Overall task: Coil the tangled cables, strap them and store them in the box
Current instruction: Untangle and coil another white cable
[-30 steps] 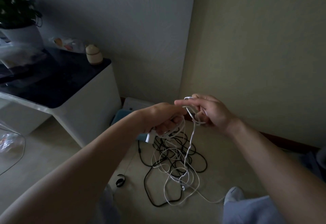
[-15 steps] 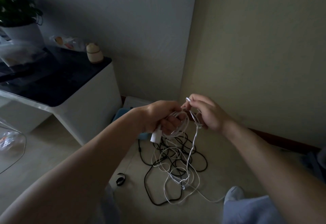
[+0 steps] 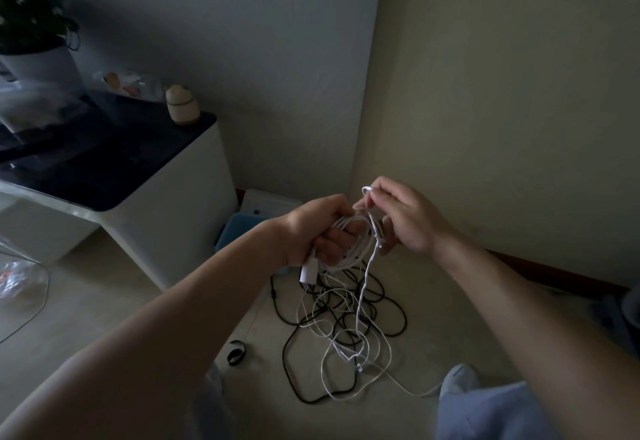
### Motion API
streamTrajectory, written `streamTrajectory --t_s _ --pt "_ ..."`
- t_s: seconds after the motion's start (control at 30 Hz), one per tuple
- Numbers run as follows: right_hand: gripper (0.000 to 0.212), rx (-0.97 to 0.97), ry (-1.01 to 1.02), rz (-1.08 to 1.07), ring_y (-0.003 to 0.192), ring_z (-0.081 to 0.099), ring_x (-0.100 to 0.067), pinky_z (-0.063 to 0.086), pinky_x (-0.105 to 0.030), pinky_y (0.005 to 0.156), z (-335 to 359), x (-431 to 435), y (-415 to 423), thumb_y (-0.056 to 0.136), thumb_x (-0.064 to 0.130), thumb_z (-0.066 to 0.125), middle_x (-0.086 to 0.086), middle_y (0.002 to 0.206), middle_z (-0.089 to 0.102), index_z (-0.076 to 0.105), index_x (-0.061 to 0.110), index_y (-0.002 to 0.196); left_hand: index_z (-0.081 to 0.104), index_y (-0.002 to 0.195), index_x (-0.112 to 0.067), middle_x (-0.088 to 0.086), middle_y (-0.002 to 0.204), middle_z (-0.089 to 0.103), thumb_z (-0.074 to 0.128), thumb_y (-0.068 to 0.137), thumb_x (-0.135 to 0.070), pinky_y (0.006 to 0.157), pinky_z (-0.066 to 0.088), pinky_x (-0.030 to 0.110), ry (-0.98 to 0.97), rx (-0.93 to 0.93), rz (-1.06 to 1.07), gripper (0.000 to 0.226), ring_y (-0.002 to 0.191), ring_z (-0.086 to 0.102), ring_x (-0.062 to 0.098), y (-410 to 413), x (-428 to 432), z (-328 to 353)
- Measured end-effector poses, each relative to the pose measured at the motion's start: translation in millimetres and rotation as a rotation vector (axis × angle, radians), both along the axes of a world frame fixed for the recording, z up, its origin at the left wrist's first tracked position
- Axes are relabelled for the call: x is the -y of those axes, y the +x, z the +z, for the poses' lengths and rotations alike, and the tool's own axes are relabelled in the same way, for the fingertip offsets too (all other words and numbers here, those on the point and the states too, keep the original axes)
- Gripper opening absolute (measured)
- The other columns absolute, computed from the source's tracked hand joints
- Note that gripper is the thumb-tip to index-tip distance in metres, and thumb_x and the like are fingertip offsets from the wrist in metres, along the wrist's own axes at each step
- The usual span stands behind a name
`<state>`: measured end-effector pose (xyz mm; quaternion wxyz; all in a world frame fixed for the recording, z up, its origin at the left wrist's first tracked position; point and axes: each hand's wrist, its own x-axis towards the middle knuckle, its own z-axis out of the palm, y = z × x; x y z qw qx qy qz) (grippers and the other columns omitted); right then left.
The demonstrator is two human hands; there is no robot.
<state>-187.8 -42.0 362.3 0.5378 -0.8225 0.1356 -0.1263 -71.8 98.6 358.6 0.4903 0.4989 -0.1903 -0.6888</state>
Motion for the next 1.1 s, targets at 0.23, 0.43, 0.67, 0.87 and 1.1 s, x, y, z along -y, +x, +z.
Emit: streamTrajectory --t_s 0.23,0.43,0.67,0.87,1.1 --pt "0.023 0.045 -0.100 -0.085 0.090 0.061 -0.017 0.060 -0.049 0.072 7.5 -6.8 2.3 0.086 0.023 0.052 -0.002 0.097 0.054 0.074 0.028 0.086 0.042 0.065 -0.017 -0.009 0.044 0.028 0.023 0.092 -0.028 0.037 0.015 0.017 -0.005 0.128 0.046 0.034 0.031 0.019 0.004 2.9 -0.5 -1.2" --pt "0.017 0.112 -0.253 -0.042 0.074 0.060 0.002 0.053 -0.027 0.073 3.8 -5.8 -1.5 0.091 0.019 0.072 0.019 0.079 0.065 0.072 0.025 0.107 0.045 0.062 -0.018 -0.008 0.044 0.028 0.025 0.091 -0.028 0.036 0.018 0.015 -0.006 0.133 0.130 0.036 0.030 0.020 0.005 3.7 -1.5 -1.5" --pt "0.008 0.224 -0.400 -0.096 0.074 0.065 -0.001 0.048 -0.013 0.066 6.5 -5.8 -6.6 0.092 0.020 0.072 0.014 0.081 0.068 0.070 0.027 0.088 0.044 0.072 -0.016 -0.004 0.052 0.032 0.025 0.096 -0.024 0.038 0.022 0.018 -0.079 0.123 0.242 0.032 0.038 0.025 0.008 -3.8 1.4 0.6" --pt "0.013 0.258 -0.342 -0.050 0.074 0.067 0.005 0.043 -0.005 0.065 11.0 -5.8 -8.8 0.088 0.021 0.076 0.022 0.080 0.073 0.075 0.033 0.090 0.048 0.075 -0.014 0.002 0.065 0.044 0.031 0.099 -0.024 0.053 0.041 0.024 -0.140 0.083 0.326 0.031 0.055 0.042 0.015 -5.5 0.8 4.3" --pt "0.011 0.194 -0.153 -0.027 0.081 0.072 -0.018 0.060 -0.046 0.078 7.6 -3.4 -9.2 0.093 0.029 0.063 0.006 0.084 0.075 0.074 0.028 0.091 0.039 0.070 -0.017 0.001 0.066 0.030 0.028 0.092 -0.024 0.058 0.018 0.029 -0.175 0.078 0.379 0.026 0.056 0.026 0.013 -9.2 1.8 3.9"
